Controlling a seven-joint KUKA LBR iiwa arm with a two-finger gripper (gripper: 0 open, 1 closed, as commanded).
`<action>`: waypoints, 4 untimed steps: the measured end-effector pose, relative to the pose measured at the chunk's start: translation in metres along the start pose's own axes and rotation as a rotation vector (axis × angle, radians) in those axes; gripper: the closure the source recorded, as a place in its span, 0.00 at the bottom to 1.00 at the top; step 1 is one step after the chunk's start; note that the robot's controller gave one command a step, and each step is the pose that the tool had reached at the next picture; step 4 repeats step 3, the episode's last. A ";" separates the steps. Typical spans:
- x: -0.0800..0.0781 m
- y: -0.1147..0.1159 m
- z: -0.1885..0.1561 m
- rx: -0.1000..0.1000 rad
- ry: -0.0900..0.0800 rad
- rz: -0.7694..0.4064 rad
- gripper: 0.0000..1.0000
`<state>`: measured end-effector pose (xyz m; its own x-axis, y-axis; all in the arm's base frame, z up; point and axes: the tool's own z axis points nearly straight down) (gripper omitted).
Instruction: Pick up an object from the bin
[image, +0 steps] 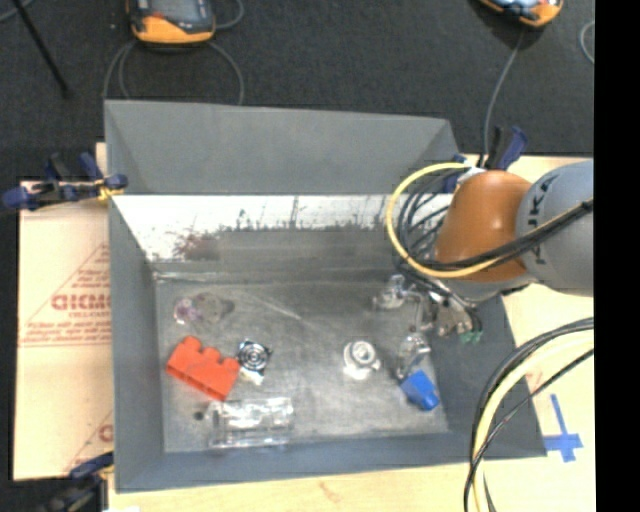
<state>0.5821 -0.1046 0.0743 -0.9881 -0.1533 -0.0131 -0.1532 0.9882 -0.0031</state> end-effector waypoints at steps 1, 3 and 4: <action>0.021 0.062 -0.002 0.002 -0.003 -0.240 0.00; 0.017 0.091 -0.140 -0.001 0.002 -0.211 1.00; 0.017 0.091 -0.140 -0.001 0.002 -0.211 1.00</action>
Offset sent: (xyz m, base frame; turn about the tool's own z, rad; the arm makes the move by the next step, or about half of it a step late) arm -0.0355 0.0602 -0.0030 -0.2441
